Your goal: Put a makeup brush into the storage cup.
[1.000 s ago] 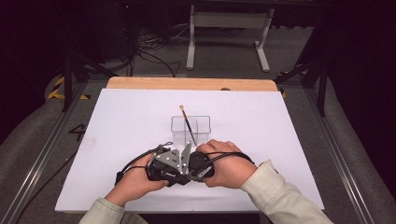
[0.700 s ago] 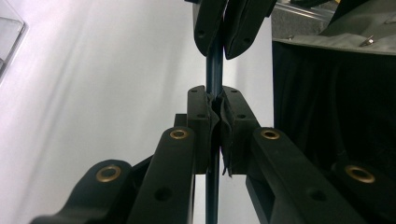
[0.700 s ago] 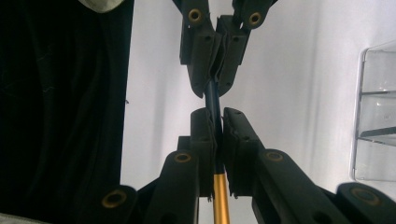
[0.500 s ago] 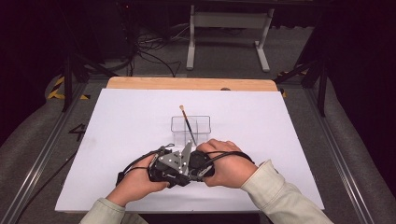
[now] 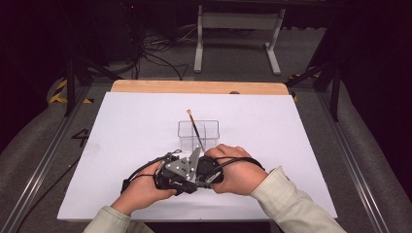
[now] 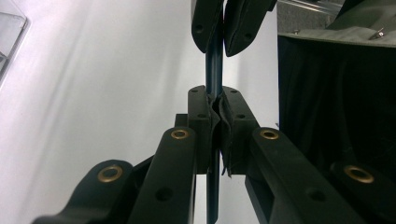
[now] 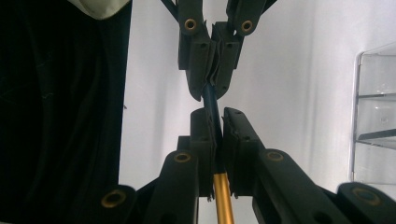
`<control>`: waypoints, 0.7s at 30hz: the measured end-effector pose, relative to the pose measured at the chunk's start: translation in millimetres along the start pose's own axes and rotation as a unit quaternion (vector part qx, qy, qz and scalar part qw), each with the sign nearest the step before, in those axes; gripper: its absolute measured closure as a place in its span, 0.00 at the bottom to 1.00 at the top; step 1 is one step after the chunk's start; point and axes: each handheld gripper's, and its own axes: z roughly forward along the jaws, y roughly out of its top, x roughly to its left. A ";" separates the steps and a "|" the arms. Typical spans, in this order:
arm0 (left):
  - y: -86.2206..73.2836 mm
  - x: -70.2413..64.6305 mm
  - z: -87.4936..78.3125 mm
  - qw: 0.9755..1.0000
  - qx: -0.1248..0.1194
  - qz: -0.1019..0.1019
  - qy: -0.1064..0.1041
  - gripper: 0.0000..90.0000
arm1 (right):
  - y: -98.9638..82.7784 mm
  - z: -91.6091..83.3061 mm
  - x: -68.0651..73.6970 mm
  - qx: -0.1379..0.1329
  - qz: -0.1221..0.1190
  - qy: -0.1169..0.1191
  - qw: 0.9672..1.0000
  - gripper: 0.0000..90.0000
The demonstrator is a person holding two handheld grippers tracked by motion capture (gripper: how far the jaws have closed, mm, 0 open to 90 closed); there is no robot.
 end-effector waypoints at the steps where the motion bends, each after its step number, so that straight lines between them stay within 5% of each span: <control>1: 0.0 0.1 -0.1 1.000 0.000 0.000 0.000 0.93 | -0.6 -0.1 -1.0 -0.009 -0.002 0.001 1.000 0.89; 14: -2.2 3.1 -2.2 1.000 0.011 0.004 0.003 0.93 | -4.4 -6.2 -2.2 -0.043 0.010 -0.010 0.999 0.71; 21: -3.7 4.2 -2.1 1.000 0.009 -0.003 0.007 0.93 | -12.8 -14.0 -1.2 -0.088 0.045 -0.019 0.995 0.61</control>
